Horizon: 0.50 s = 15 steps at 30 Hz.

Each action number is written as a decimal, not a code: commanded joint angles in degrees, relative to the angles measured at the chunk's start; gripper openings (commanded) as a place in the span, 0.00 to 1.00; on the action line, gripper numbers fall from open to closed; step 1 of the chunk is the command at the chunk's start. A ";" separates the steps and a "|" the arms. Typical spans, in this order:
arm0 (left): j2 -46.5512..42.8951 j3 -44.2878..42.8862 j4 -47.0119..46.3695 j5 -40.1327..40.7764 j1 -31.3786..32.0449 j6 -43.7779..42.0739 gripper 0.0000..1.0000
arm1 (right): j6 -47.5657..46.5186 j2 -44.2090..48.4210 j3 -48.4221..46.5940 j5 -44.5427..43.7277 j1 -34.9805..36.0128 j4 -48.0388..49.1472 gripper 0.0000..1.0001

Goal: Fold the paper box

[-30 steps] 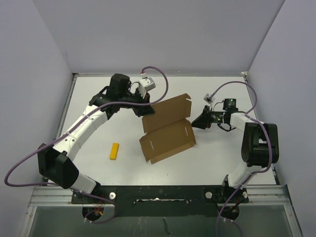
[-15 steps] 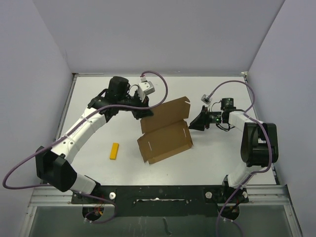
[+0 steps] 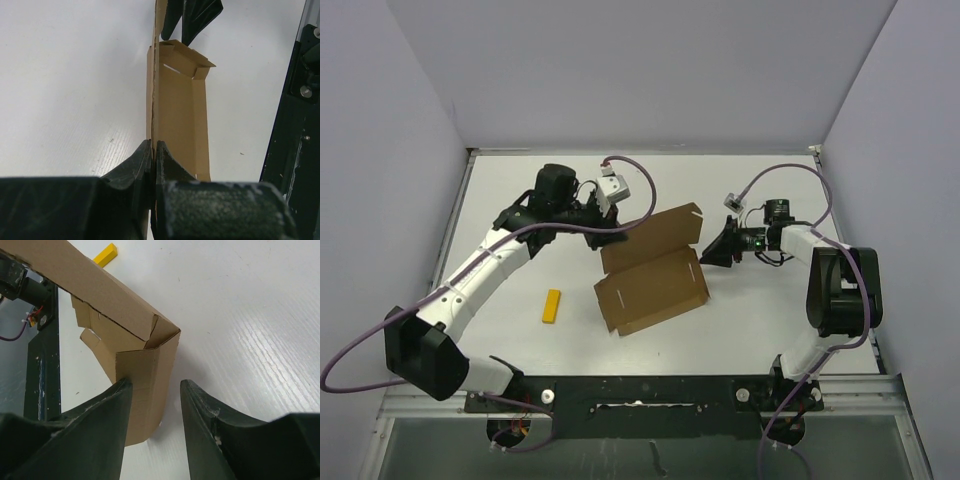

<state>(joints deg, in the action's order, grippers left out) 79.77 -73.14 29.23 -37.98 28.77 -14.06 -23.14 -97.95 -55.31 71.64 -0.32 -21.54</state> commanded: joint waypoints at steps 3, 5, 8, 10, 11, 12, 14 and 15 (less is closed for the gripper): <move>-5.43 2.65 -6.03 -1.84 0.14 -1.99 0.00 | 0.23 0.53 -0.33 1.78 0.89 0.91 0.44; -6.19 3.64 -6.77 -1.79 0.13 -2.62 0.00 | -0.32 0.63 -0.41 1.74 0.93 0.47 0.45; -7.19 4.77 -7.79 -1.60 0.14 -3.03 0.00 | -2.26 1.03 -1.01 1.76 0.86 -1.86 0.49; -7.71 4.85 -7.95 -1.57 0.16 -3.15 0.00 | -4.49 1.90 -2.04 1.49 0.65 -4.62 0.51; -7.92 4.85 -8.07 -1.44 0.14 -3.15 0.00 | -5.47 2.60 -2.72 1.10 0.40 -6.24 0.52; -8.10 4.85 -8.18 -1.34 0.14 -3.07 0.00 | -6.28 3.56 -3.26 0.84 0.17 -7.60 0.53; -8.38 4.85 -8.38 -1.37 0.14 -2.77 0.00 | -6.70 5.67 -3.44 -0.20 -0.24 -9.02 0.58; -8.47 4.85 -8.52 -1.39 0.14 -2.60 0.00 | -6.97 6.73 -3.22 -1.06 -0.38 -9.35 0.60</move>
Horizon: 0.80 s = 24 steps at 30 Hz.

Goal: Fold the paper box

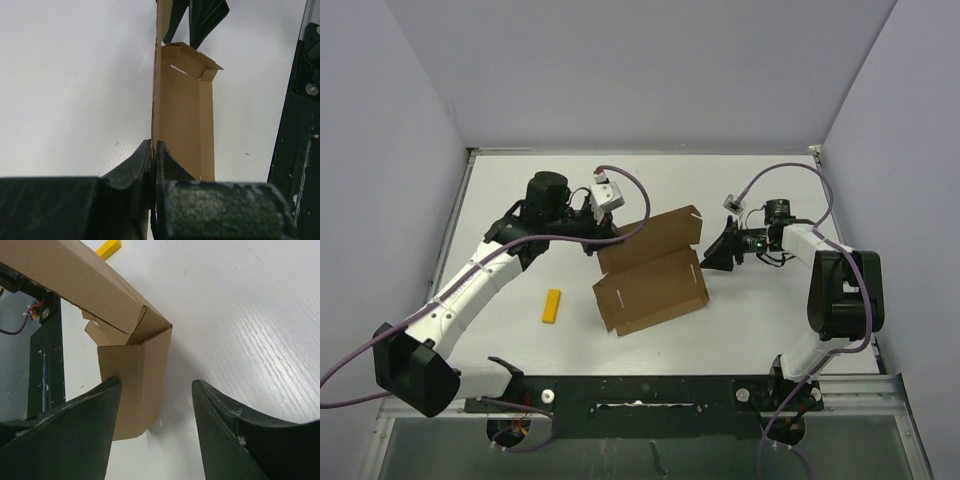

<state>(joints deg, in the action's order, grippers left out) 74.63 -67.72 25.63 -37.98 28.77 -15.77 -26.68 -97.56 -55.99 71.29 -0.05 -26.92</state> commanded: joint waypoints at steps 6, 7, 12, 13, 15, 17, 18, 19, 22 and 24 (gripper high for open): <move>-3.85 -1.01 -5.20 -1.41 0.17 1.19 0.00 | -3.36 10.25 -2.23 -3.51 -0.63 -5.78 0.63; -4.00 -0.96 -5.23 -1.40 0.22 1.61 0.00 | -3.27 11.03 -2.16 -3.59 -0.77 -6.16 0.63; -4.96 -0.75 -6.07 -1.48 0.25 3.52 0.00 | -0.28 14.22 0.16 -7.17 -0.83 -2.16 0.65; -5.08 -0.79 -6.19 -1.56 0.31 3.86 0.00 | 1.64 14.54 0.44 -8.87 -0.70 -0.59 0.65; -5.19 -0.87 -6.20 -1.57 0.39 4.51 0.00 | 4.28 15.15 0.88 -12.65 -0.36 2.34 0.65; -5.28 -0.92 -6.12 -1.57 0.56 4.73 0.00 | 5.75 15.79 1.76 -15.92 -0.15 5.02 0.64; -5.31 -1.00 -6.12 -1.50 0.62 4.85 0.00 | 6.12 15.84 2.29 -17.59 -0.08 6.04 0.64; -5.29 -1.08 -6.12 -1.48 0.66 5.06 0.00 | 6.29 15.73 2.62 -18.86 0.03 6.71 0.63; -5.28 -1.39 -6.45 -1.51 0.80 5.64 0.00 | 5.86 15.05 2.64 -20.57 0.40 7.11 0.60; -5.12 -1.68 -6.34 -1.27 1.06 5.79 0.00 | 5.85 15.30 2.84 -21.32 1.36 7.96 0.55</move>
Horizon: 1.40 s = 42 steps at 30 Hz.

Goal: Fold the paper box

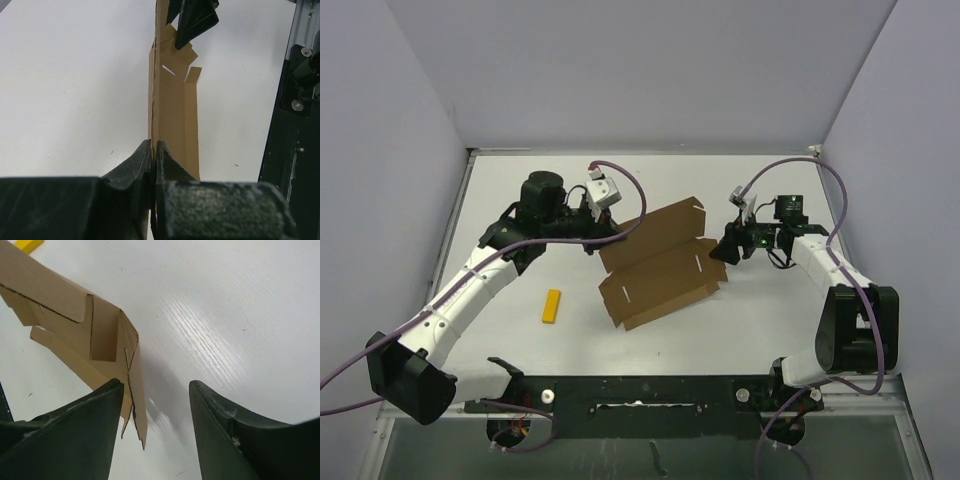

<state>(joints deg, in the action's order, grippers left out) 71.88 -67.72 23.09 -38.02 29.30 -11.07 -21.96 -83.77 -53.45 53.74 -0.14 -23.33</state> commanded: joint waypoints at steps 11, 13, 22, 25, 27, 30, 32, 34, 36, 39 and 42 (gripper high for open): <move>-1.13 -5.04 -1.23 0.44 1.20 0.83 0.00 | 1.89 4.70 0.48 -2.99 2.86 6.87 0.00; 0.23 -7.32 1.22 0.36 1.22 1.24 0.00 | 2.69 6.70 1.83 -4.14 3.06 10.78 0.00; 6.76 -16.62 9.11 0.25 1.05 1.33 0.00 | 5.97 10.09 13.67 -13.13 7.18 41.74 0.00; 8.92 -17.97 9.43 0.03 0.85 1.08 0.00 | 8.75 7.21 16.12 -15.38 7.36 51.76 0.00; 10.28 -18.48 9.91 0.05 0.43 1.03 0.00 | 9.96 4.96 17.49 -16.46 7.24 57.34 0.00; 10.90 -18.11 9.93 -0.68 -0.22 1.37 0.00 | 11.25 2.38 18.59 -15.66 7.24 61.34 0.00; 10.89 -17.68 10.25 -1.03 -0.37 1.48 0.00 | 11.61 1.86 19.67 -14.45 7.29 63.01 0.00; 10.98 -17.22 10.35 -1.14 -0.60 1.62 0.00 | 11.68 1.62 20.85 -13.26 7.24 64.58 0.00; 11.12 -16.81 10.32 -1.17 -0.93 1.89 0.00 | 11.47 1.60 21.39 -11.88 7.19 64.78 0.00; 11.62 -16.54 10.32 -1.30 -1.17 2.76 0.00 | 11.17 1.65 22.30 -9.77 7.24 64.49 0.00; 11.99 -16.39 10.18 -1.57 -1.26 3.23 0.00 | 11.07 1.36 22.84 -8.47 7.18 64.25 0.01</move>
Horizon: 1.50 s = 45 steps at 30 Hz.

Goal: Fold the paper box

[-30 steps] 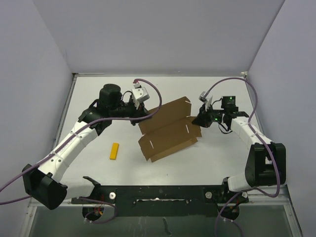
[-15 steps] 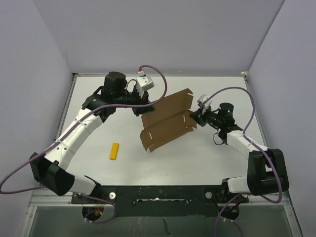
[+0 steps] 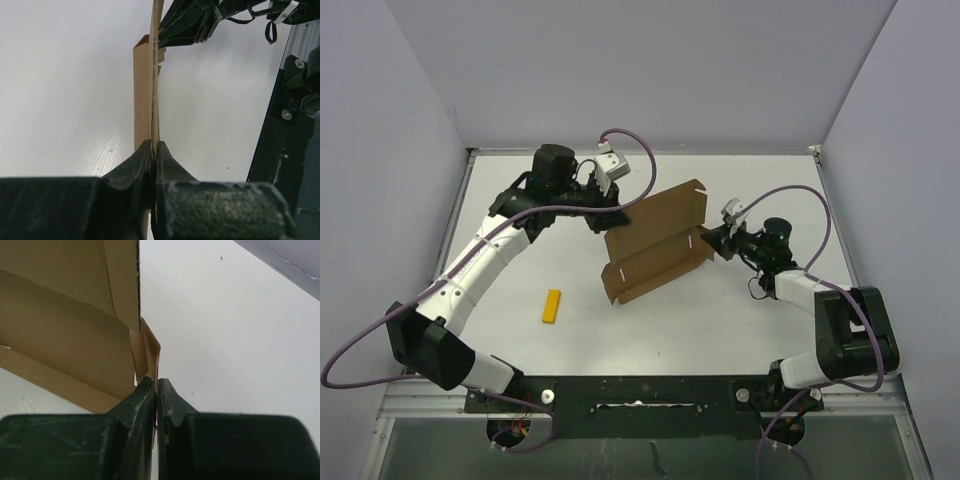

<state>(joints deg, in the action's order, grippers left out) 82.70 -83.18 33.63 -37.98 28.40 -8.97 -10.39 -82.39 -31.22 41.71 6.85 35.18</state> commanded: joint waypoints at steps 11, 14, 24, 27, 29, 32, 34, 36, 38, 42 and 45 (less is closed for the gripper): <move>1.28 0.63 -1.00 -1.21 -0.45 2.28 0.00 | -1.94 -0.04 0.79 6.22 0.18 2.11 0.09; 1.24 0.59 -0.60 -0.41 -0.45 2.00 0.00 | -2.77 0.41 0.32 6.29 0.18 -0.02 0.17; 0.85 0.96 -0.18 0.35 -0.37 1.77 0.00 | -5.48 1.53 -1.18 7.57 0.44 -5.39 0.26; 0.87 0.56 0.19 0.87 -0.45 1.29 0.00 | -7.71 2.93 -2.69 8.27 0.29 -10.06 0.29; 0.84 0.00 0.66 0.89 -0.45 0.67 0.00 | -10.22 3.76 -4.24 8.73 0.11 -14.87 0.31; 0.69 -0.52 1.01 2.29 -0.45 0.13 0.00 | -13.79 3.82 -6.85 12.39 -1.74 -23.10 0.33; 0.30 -0.51 0.90 2.17 -0.41 -0.23 0.00 | -14.49 3.82 -8.30 15.47 -4.33 -27.54 0.36; -0.01 -0.30 0.63 1.87 -0.48 -0.49 0.00 | -15.96 3.46 -9.56 16.57 -5.86 -30.90 0.38; -0.23 -0.15 0.25 1.40 -0.45 -0.52 0.00 | -16.64 2.84 -10.24 16.79 -6.15 -32.93 0.39; -0.43 -0.22 -0.29 0.32 -0.45 -0.30 0.00 | -16.47 1.19 -11.94 16.71 -4.89 -35.17 0.43; -0.59 -0.23 -0.29 -0.07 -0.44 -0.34 0.00 | -15.61 -0.50 -13.42 15.23 -4.49 -36.28 0.46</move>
<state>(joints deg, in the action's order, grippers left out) 83.20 -81.89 35.31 -36.27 28.27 -8.32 -25.41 -80.97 -40.82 55.99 1.37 1.87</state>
